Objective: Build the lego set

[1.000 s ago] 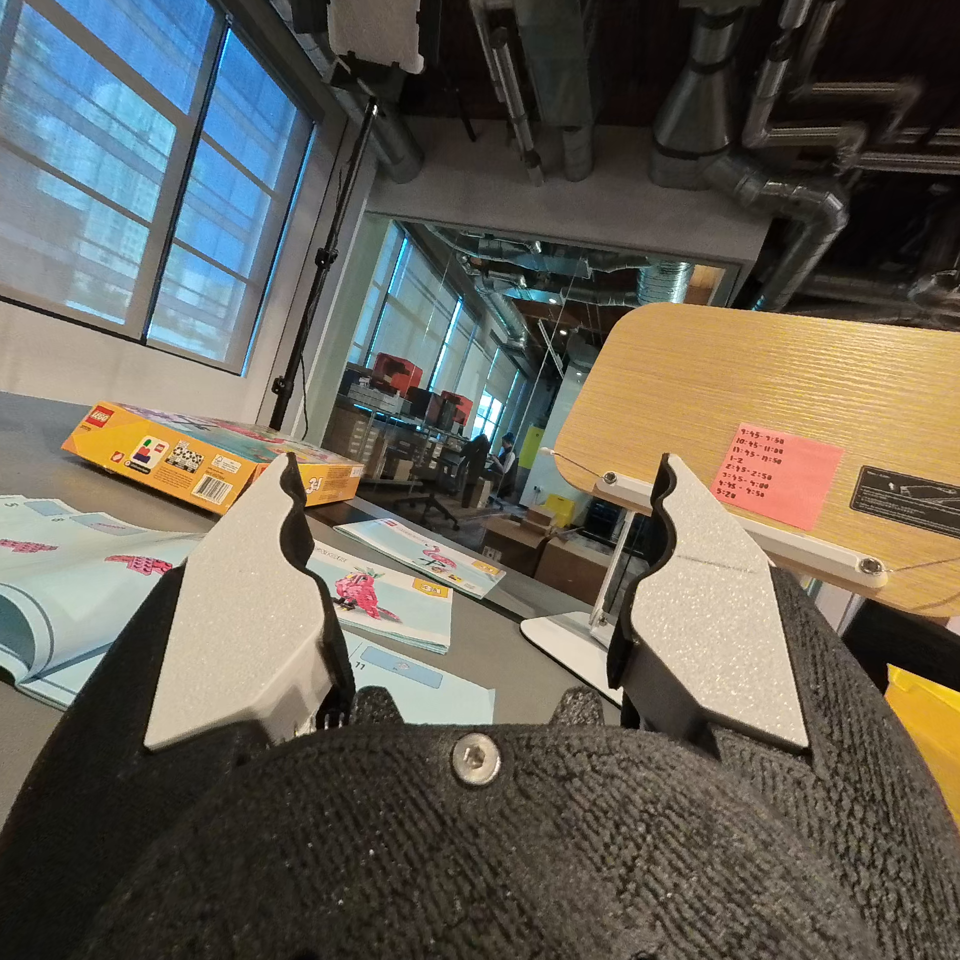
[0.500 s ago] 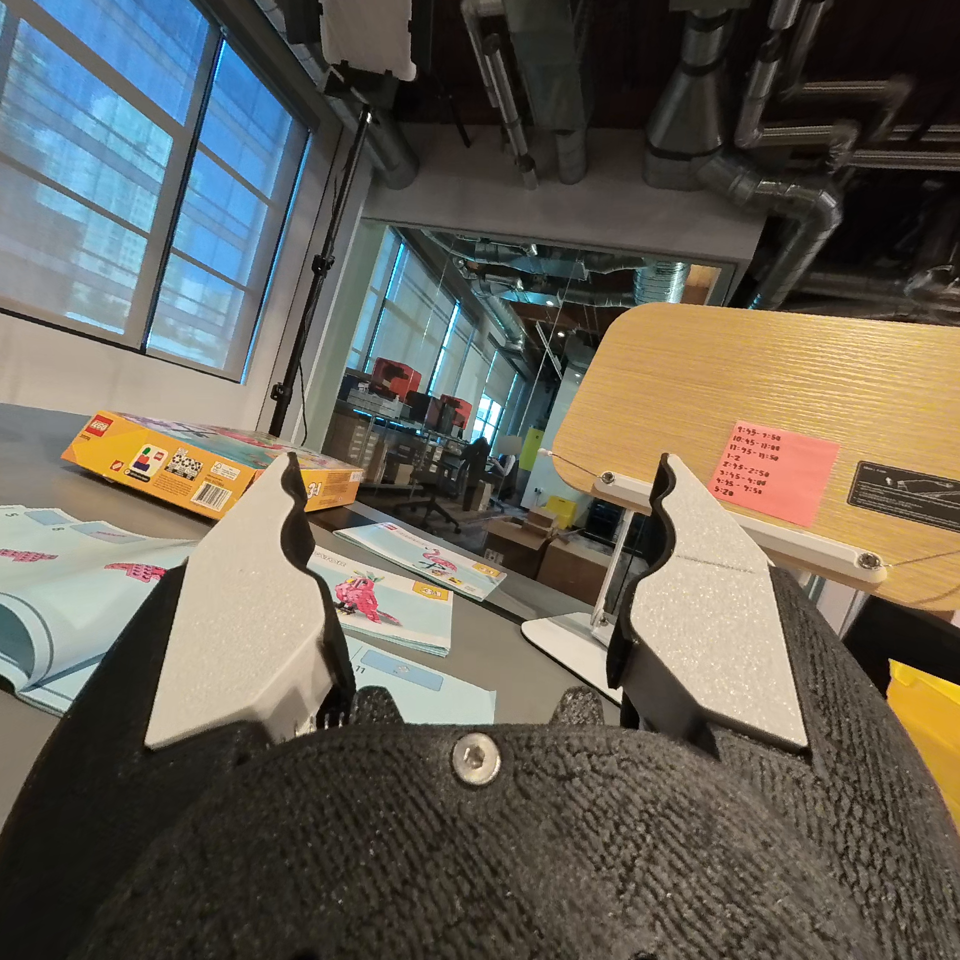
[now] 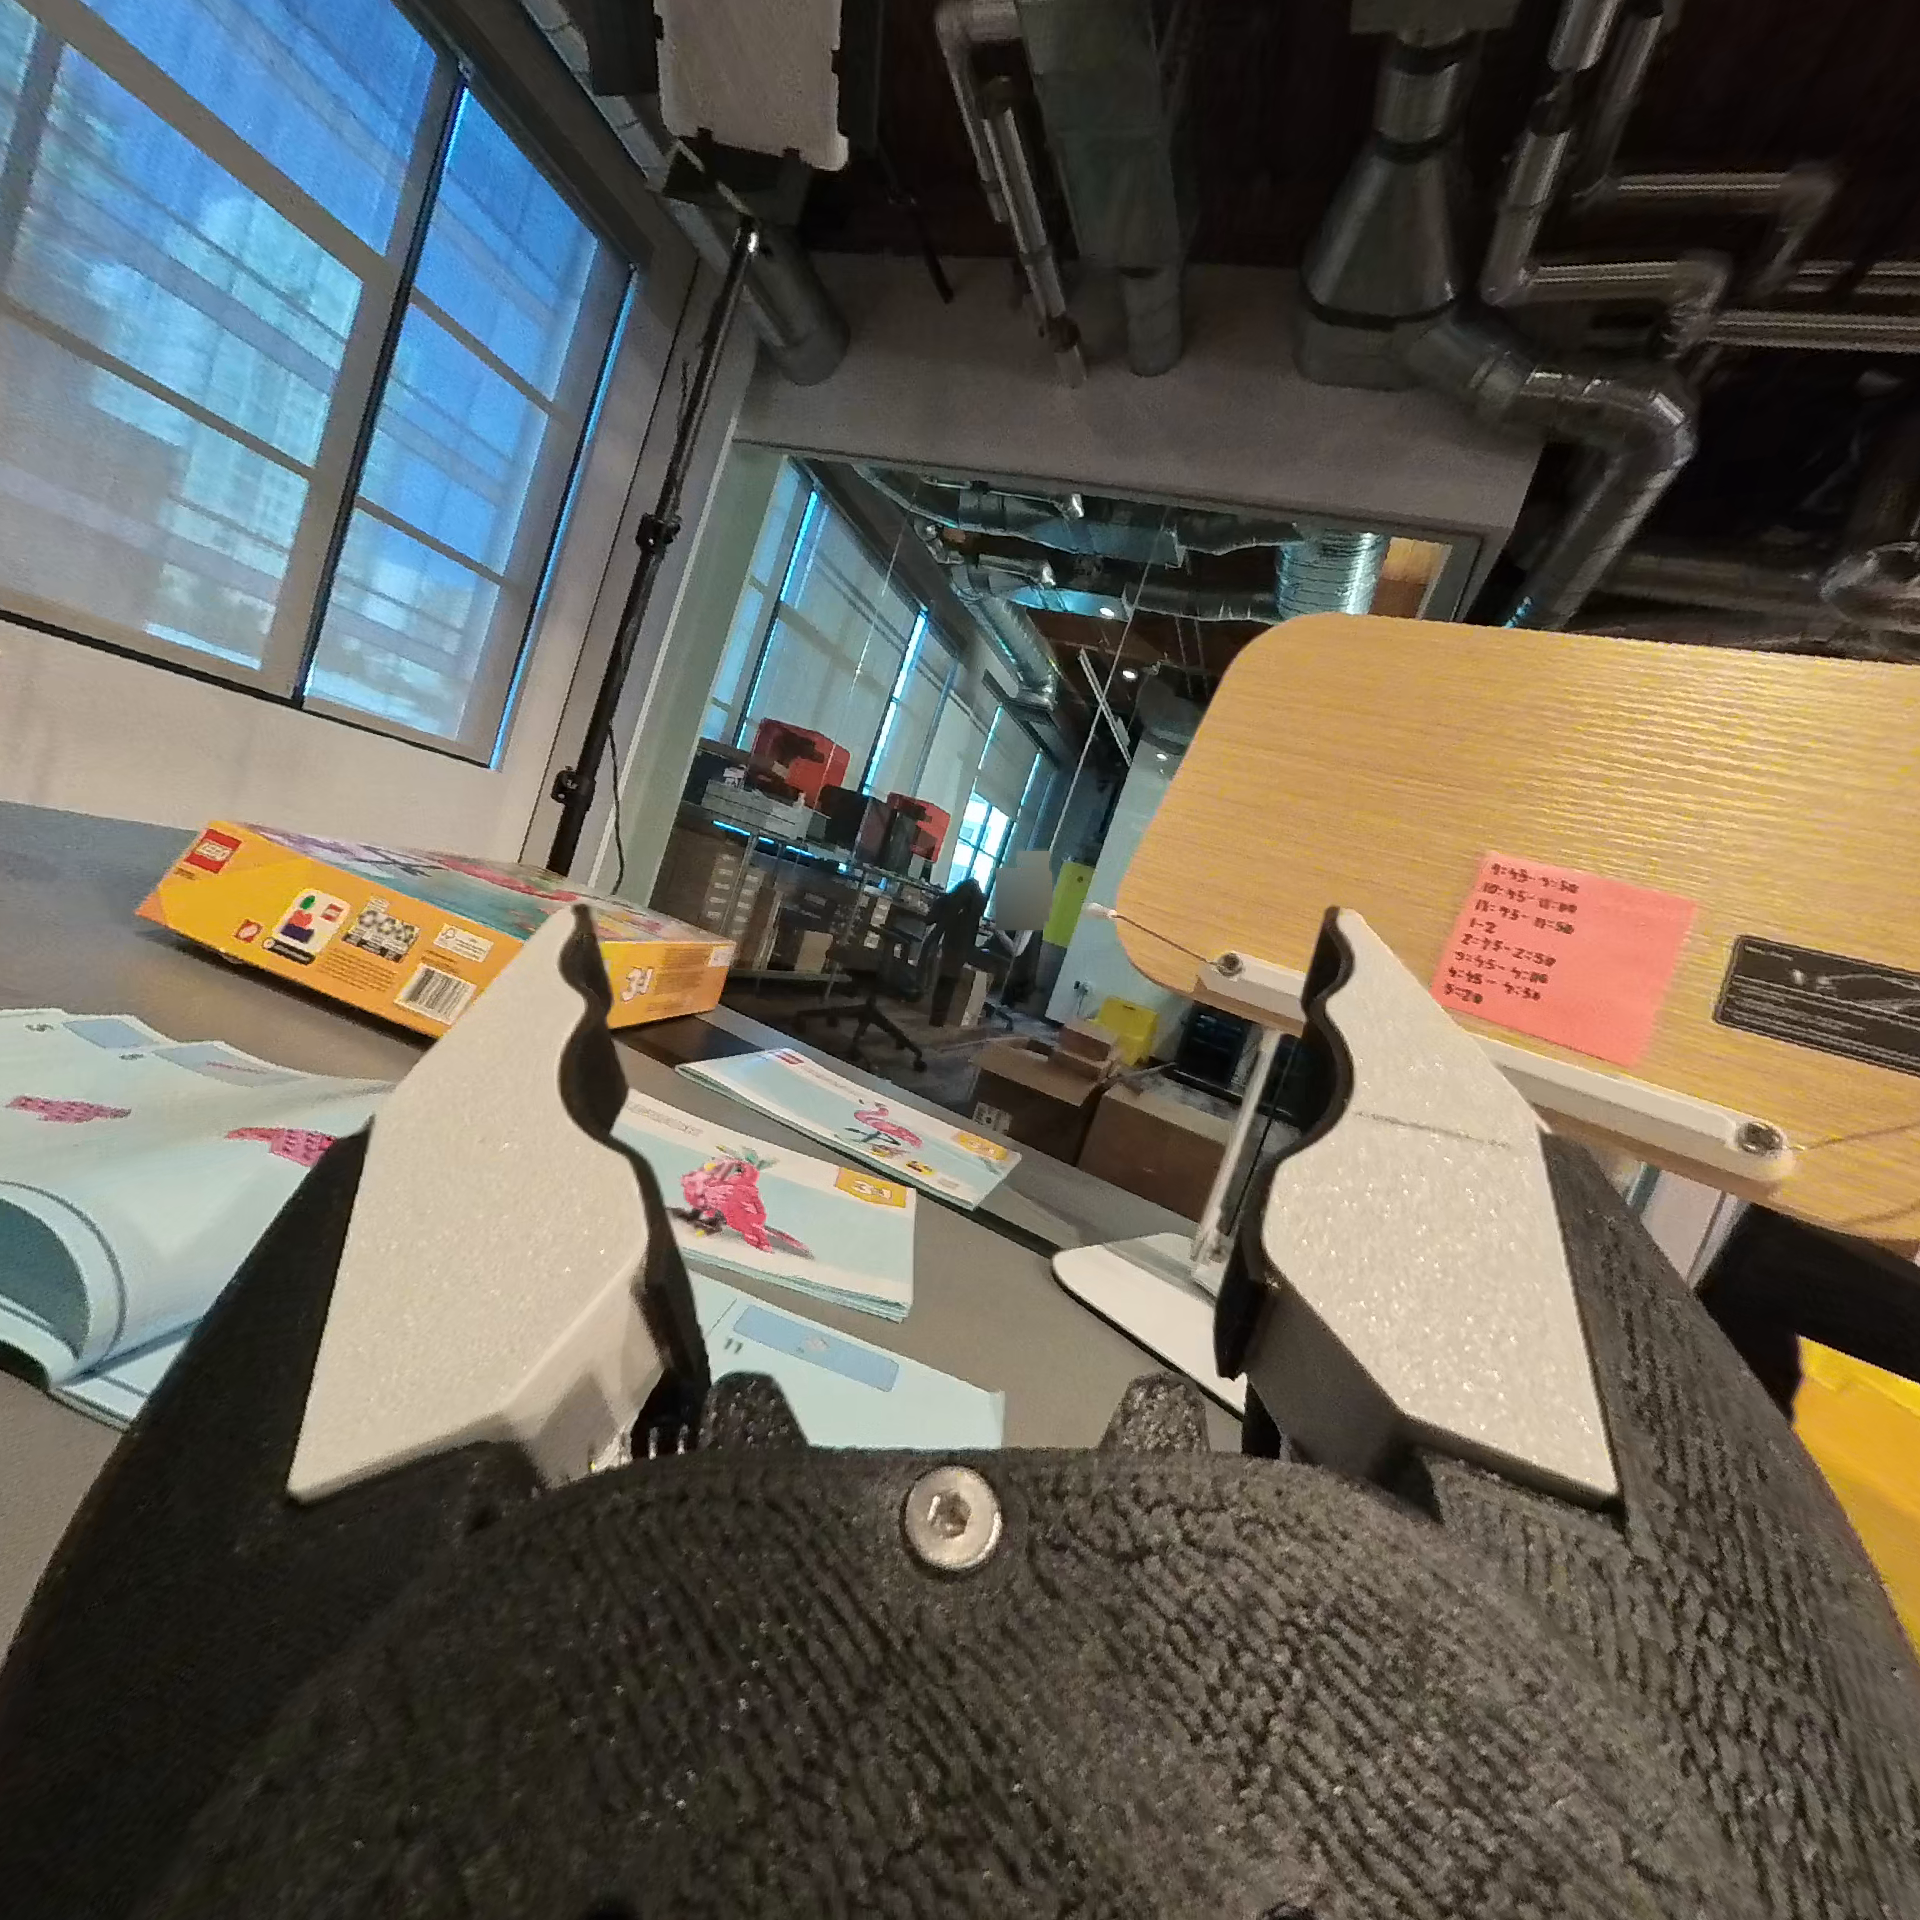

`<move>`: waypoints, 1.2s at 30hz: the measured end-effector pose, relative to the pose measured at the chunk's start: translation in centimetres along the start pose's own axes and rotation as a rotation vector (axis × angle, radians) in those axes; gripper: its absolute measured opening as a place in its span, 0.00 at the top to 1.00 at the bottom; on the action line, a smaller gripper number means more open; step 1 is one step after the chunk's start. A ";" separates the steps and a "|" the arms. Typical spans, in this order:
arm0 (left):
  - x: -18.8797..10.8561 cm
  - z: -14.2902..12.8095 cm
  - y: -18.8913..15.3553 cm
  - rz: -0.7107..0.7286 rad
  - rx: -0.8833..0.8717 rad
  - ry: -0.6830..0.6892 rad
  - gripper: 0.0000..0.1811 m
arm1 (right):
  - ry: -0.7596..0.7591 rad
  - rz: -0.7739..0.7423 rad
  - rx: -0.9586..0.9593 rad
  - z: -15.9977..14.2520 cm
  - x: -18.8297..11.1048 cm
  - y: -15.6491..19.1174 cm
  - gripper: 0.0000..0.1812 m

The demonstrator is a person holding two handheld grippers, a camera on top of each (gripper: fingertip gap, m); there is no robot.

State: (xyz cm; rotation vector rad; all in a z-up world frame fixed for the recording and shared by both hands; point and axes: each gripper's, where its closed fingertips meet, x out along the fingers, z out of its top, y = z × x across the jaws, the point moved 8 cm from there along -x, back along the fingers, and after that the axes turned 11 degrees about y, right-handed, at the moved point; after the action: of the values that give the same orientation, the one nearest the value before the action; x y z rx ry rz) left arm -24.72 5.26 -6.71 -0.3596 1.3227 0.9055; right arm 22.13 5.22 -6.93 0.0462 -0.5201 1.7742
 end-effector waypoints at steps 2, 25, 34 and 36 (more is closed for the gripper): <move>0.1 0.2 0.6 -0.055 -0.050 -0.007 0.32 | 0.000 0.007 -0.004 0.0 0.1 0.2 0.28; 2.9 -0.9 -0.9 -0.230 -0.003 0.287 0.79 | 0.003 0.013 0.019 -0.1 0.1 0.2 0.28; 0.6 -1.7 -3.3 -0.364 -0.095 0.199 0.80 | 0.002 0.017 0.025 -0.1 0.2 0.3 0.28; 0.8 -2.4 -4.3 -0.376 -0.085 0.241 0.78 | 0.001 0.019 0.026 -0.1 0.2 0.3 0.28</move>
State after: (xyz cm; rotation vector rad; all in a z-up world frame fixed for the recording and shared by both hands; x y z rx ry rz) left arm -23.18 1.16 -9.19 -0.7756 1.3771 0.6149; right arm 21.84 5.35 -7.06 0.0584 -0.4985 1.7994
